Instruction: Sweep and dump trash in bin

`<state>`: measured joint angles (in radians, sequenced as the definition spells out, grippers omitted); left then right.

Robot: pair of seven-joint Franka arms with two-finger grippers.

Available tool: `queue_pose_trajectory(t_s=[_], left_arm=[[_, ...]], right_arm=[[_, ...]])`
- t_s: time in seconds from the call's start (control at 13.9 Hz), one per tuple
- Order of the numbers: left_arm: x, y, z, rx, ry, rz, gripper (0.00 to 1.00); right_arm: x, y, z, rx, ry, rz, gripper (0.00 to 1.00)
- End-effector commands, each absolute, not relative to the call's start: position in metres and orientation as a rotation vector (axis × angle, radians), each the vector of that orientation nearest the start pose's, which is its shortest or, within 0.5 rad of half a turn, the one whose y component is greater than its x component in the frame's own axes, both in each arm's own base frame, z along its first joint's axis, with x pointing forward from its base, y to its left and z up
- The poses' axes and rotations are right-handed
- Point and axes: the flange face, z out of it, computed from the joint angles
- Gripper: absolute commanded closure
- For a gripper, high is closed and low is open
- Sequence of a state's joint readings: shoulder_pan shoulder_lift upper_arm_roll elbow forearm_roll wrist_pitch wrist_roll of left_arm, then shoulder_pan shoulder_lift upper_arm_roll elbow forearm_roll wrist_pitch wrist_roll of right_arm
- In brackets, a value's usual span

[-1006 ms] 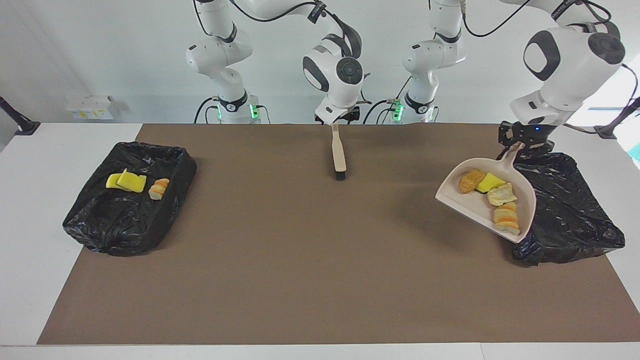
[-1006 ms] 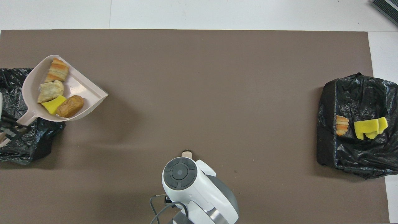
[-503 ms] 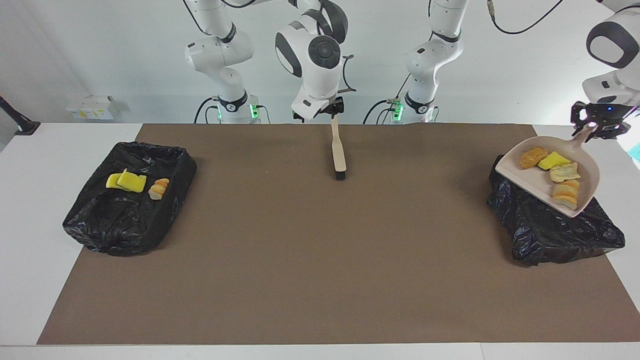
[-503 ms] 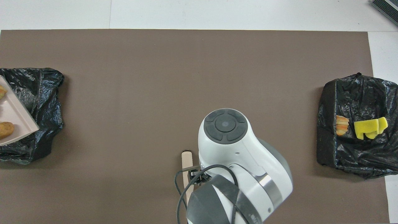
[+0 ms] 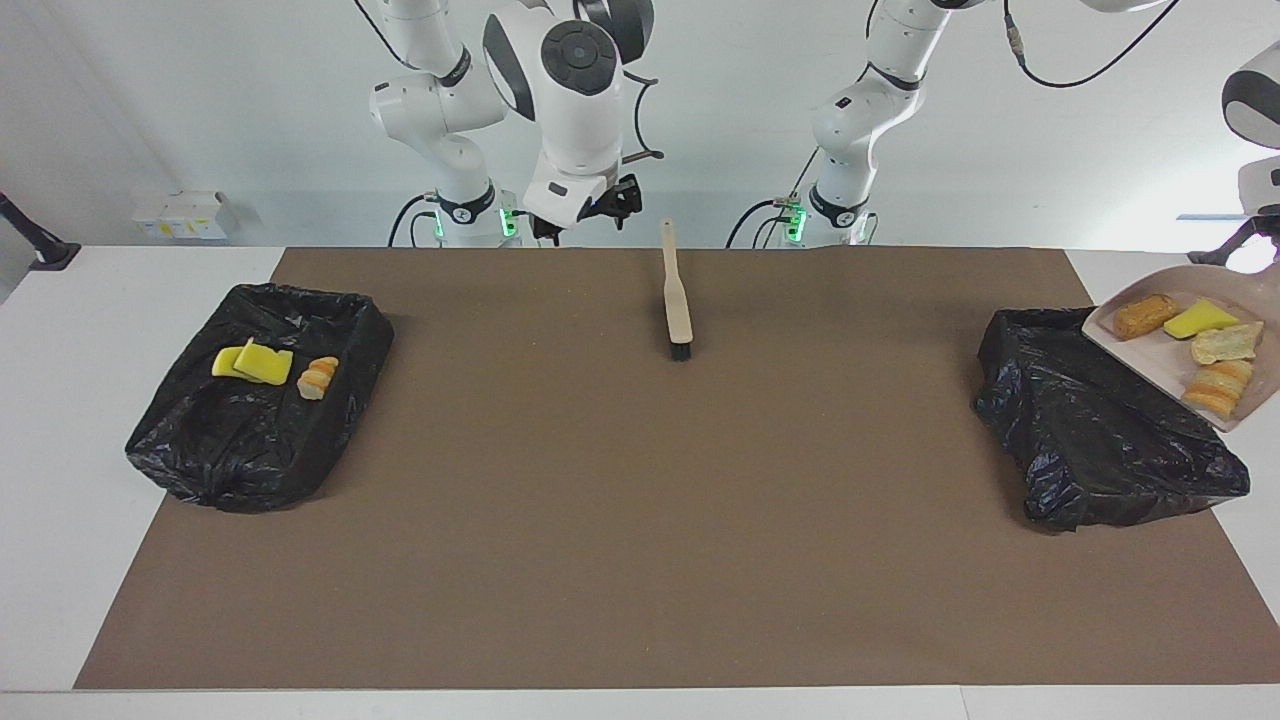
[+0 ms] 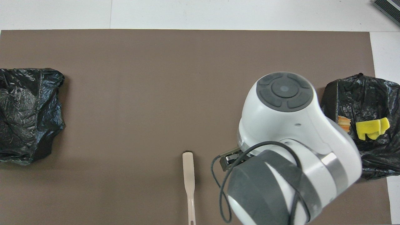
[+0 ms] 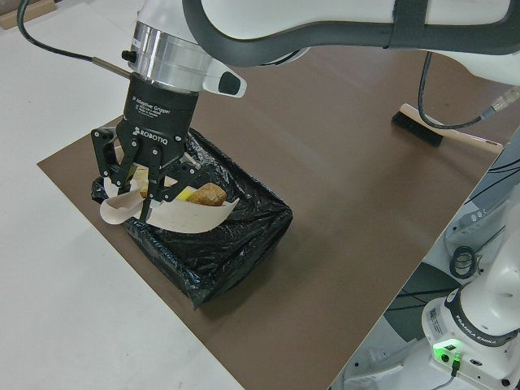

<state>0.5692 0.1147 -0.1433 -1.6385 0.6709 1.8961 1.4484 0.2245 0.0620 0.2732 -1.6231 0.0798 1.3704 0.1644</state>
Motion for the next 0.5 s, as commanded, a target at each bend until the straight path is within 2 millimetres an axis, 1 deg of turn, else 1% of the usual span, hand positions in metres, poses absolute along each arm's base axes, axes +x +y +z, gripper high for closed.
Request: queue_pose_trajectory(t_s=[0.0,0.07,0.14,0.29,0.36,0.43], left_arm=[[0.566,0.262,0.583,-1.961,1.518,0.638,1.00],[0.571,0.252,0.585,-1.921,1.528,0.653,1.00],[0.573,0.246,0.584,-1.894,1.532,0.665,1.00],[0.577,0.237,0.586,-1.832,1.540,0.686,1.00],[0.577,0.237,0.586,-1.828,1.539,0.689,1.00],[0.578,0.237,0.585,-1.813,1.539,0.697,1.00]], right_arm=[[0.479,0.227,0.577,-3.082,-0.592,0.469,0.00],[0.483,0.212,0.581,-3.088,-0.589,0.464,0.00],[0.484,0.201,0.587,-3.100,-0.554,0.445,0.00],[0.494,0.167,0.594,-3.123,-0.459,0.419,0.00],[0.499,0.152,0.595,-3.131,-0.418,0.416,0.00],[0.504,0.137,0.600,-3.141,-0.374,0.394,0.00]])
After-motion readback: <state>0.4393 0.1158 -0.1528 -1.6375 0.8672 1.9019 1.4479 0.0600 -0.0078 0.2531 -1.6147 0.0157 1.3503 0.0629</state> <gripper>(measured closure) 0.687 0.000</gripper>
